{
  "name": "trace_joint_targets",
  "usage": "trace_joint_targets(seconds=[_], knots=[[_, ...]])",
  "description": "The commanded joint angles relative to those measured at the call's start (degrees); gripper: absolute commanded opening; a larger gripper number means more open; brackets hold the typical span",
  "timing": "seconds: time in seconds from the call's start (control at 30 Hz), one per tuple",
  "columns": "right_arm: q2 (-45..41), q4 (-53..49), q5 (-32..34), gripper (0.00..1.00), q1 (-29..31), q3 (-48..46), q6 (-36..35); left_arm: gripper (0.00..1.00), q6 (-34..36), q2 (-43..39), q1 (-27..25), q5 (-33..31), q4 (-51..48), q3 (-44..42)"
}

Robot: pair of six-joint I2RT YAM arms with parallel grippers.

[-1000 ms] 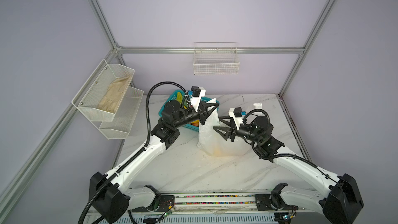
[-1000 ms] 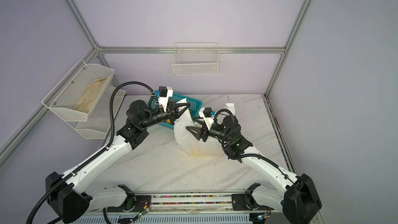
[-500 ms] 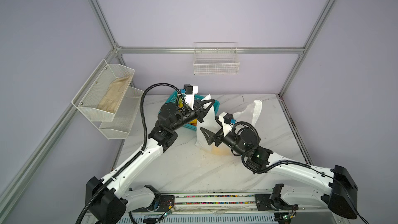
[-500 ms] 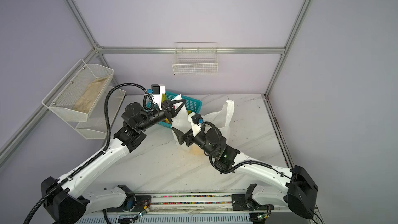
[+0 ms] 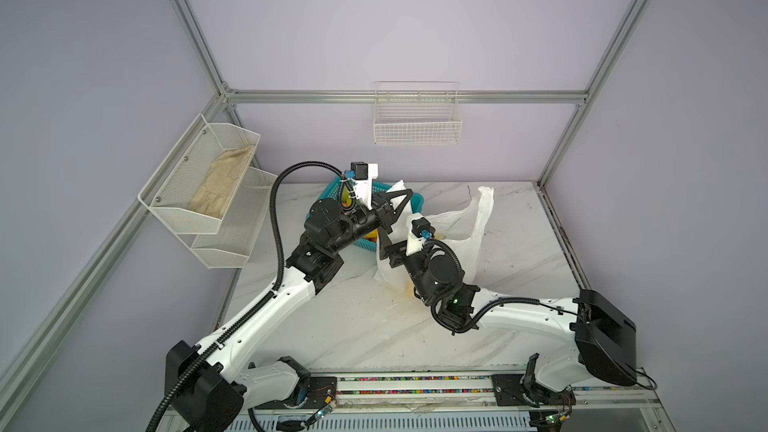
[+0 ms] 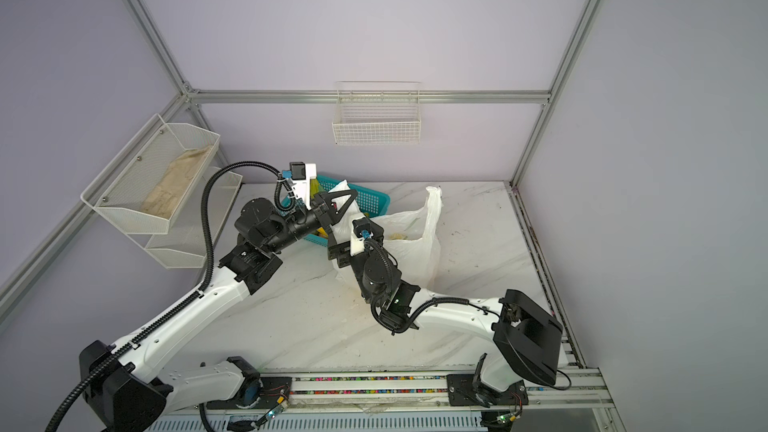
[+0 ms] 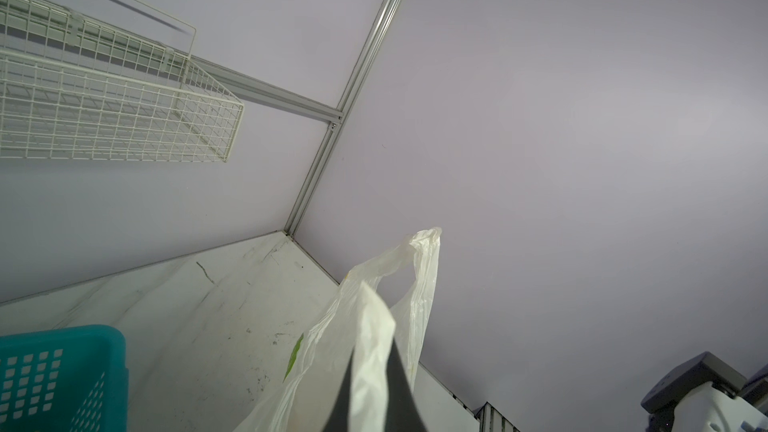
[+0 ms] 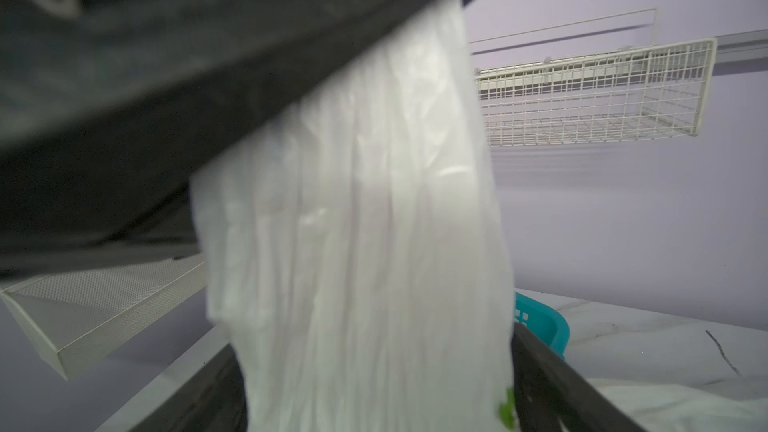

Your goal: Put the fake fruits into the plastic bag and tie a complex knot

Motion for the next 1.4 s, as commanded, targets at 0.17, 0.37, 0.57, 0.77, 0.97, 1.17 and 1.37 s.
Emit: trace_joint_targets(seconds=[0.17,0.37,0.57,0.77,0.97,1.17,1.37], knots=[[6.1,11.8,1.7,0.62,-3.0,0.8,1.0,0.00,-5.0,-2.6,0.4,-4.0,3.6,-3.4],[6.8,11.8,-5.1,0.36,-4.4,-6.7,1.8,0.00,-5.7,-3.7,2.2,-4.8,3.2,-3.4],[3.6,4.9,-14.9,0.29,-6.3,-8.1,1.3,0.00,-2.6,-3.1,2.8,-3.9,1.9,-2.7],[-3.1,-7.3,-18.2,0.64,-7.2,-6.0,0.3,0.00,-0.1,-2.6,3.4,-4.5,0.1,-2.0],[-14.0,-23.6,-23.9,0.96,-7.4,-3.7,-2.3,0.00,1.4,-2.0,4.4,-3.4,-1.3,-1.1],[-23.0,-36.7,-29.9,0.97,-7.4,0.3,-5.2,0.00,2.1,-2.0,5.1,-2.8,-2.3,-0.4],[-29.5,-44.2,-30.4,0.97,-8.7,2.0,-5.7,0.00,2.9,-1.8,5.5,-2.5,-3.4,0.4]])
